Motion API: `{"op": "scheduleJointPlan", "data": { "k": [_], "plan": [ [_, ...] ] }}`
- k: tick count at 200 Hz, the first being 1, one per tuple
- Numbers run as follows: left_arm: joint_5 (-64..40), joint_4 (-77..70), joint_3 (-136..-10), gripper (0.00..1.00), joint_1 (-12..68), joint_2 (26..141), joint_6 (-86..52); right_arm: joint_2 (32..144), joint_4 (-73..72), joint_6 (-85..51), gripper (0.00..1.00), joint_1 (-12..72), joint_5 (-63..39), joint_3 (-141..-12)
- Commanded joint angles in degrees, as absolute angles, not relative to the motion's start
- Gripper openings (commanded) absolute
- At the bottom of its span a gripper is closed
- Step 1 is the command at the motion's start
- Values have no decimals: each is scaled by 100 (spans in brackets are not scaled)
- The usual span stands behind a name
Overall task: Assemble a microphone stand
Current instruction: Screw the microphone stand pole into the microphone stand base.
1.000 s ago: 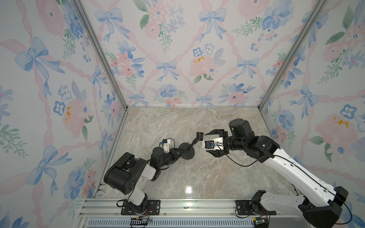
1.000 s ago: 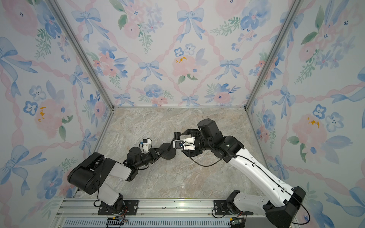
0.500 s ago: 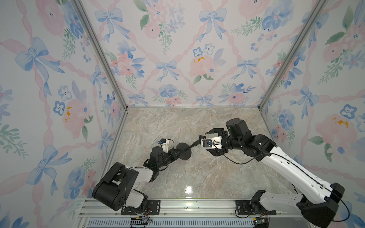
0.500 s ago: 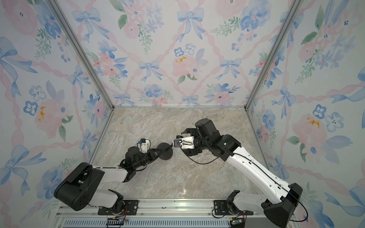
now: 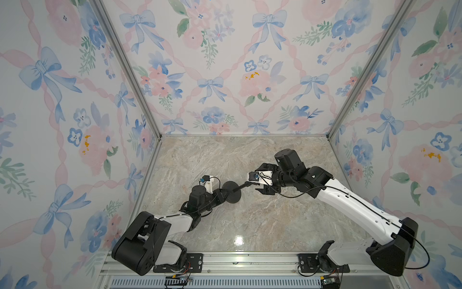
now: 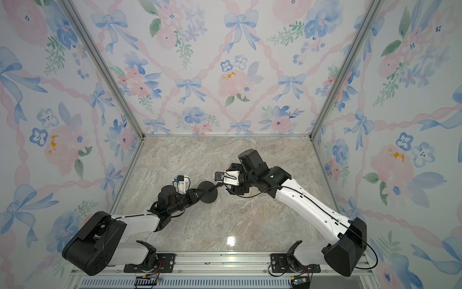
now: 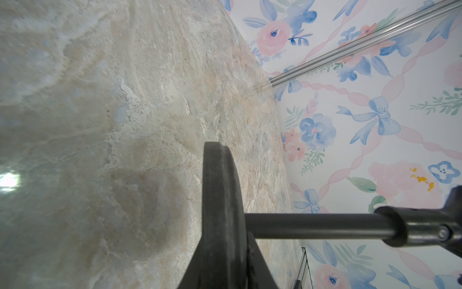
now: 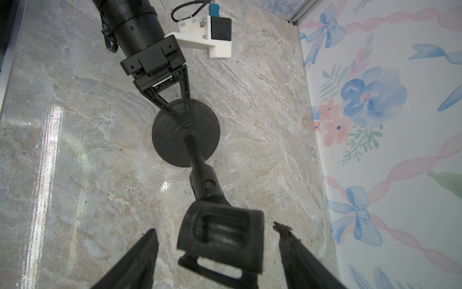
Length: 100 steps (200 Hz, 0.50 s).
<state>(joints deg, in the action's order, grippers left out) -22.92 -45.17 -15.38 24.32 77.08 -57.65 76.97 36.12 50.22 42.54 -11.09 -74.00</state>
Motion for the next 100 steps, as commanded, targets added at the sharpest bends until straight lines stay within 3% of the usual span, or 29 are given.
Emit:
{"op": "scheduleJointPlan", "data": {
  "k": [1,45,100],
  "plan": [
    [-2382,-4852,-1753,0,2450,7509,-5737,7752,3637,4818,70,4282,-1171,-7436],
    [-2426,-4849,-1775,0,2445,7438,-5791,7734,3551,4477,58,4270,-1164,-7253],
    [-2302,-4854,-1762,0,2426,7217,-5846,7641,3482,2950,46,4288,-1091,-7150]
  ]
}}
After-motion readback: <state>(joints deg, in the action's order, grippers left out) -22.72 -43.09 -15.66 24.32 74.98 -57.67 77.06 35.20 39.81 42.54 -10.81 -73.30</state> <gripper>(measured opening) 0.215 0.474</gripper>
